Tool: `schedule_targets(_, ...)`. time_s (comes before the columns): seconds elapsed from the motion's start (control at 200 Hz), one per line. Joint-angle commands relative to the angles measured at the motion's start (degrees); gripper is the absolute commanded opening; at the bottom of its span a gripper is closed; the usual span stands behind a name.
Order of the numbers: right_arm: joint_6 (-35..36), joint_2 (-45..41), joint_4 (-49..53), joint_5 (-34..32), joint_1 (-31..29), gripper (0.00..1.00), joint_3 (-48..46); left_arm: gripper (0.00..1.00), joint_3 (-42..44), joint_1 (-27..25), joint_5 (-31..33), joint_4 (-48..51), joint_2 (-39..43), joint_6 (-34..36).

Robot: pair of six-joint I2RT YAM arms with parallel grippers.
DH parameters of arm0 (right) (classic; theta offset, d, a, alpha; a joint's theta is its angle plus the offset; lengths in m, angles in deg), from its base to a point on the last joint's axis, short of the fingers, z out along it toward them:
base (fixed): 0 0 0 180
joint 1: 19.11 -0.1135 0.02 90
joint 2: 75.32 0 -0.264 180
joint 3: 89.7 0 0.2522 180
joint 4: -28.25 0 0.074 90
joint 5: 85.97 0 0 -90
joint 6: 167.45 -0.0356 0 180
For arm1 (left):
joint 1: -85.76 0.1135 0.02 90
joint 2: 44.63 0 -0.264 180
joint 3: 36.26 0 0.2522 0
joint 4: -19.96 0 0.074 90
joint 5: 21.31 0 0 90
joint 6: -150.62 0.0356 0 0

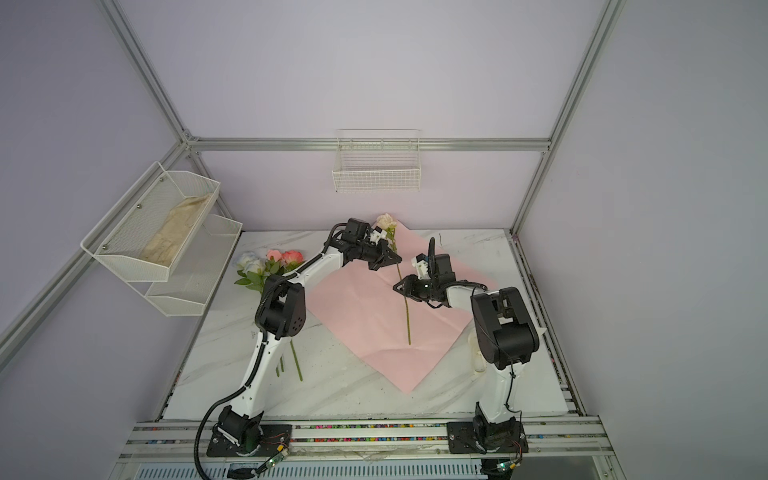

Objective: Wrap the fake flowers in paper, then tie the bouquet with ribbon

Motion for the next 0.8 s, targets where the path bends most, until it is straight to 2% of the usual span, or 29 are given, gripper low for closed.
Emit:
schedule_targets(0.0,1.3,0.8,-0.5,-0.6,-0.4,0.17,1.5,0.06,-4.5,0.0,-1.8,-2.3,0.5,-0.5)
schedule_targets(0.035,1.1,0.9,-0.4,-1.8,-0.4,0.08,1.6,0.13,-4.5,0.0,-1.4,-1.4,0.5,0.2)
schedule_targets(0.09,0.5,1.2,-0.2,-4.2,-0.4,0.0,1.6,0.28,-4.2,0.2,-0.2,0.6,0.8,2.1)
schedule_targets(0.145,-0.1,1.6,-0.6,-4.9,-0.4,0.0,1.4,0.36,-3.8,0.5,1.0,3.1,1.6,4.3)
schedule_targets(0.19,-0.4,2.1,-0.7,-5.0,-0.4,0.0,1.6,0.47,-2.5,1.0,2.4,5.3,2.8,6.4)
schedule_targets(0.23,-0.7,2.5,-0.8,-5.6,-0.4,0.0,1.7,0.52,-0.7,1.6,3.6,7.0,4.2,8.1)
schedule_targets(0.375,3.4,5.9,3.9,-6.3,-0.4,0.0,5.1,0.57,10.4,3.7,7.7,10.7,13.3,14.8)
schedule_targets(0.455,6.7,8.2,8.5,-6.0,-0.4,0.0,8.1,0.57,18.8,4.7,12.0,11.8,20.3,17.7)
schedule_targets(0.565,7.8,9.6,11.2,-6.7,-0.4,0.0,10.6,0.58,29.3,6.9,18.7,12.9,29.5,20.5)
schedule_targets(0.715,7.0,8.4,12.7,-9.3,-0.4,0.23,11.2,0.58,41.5,11.5,25.2,13.8,39.7,23.5)
schedule_targets(0.795,6.0,7.5,13.1,-9.6,-0.4,0.32,11.1,0.58,46.7,14.4,28.6,15.1,43.4,24.6)
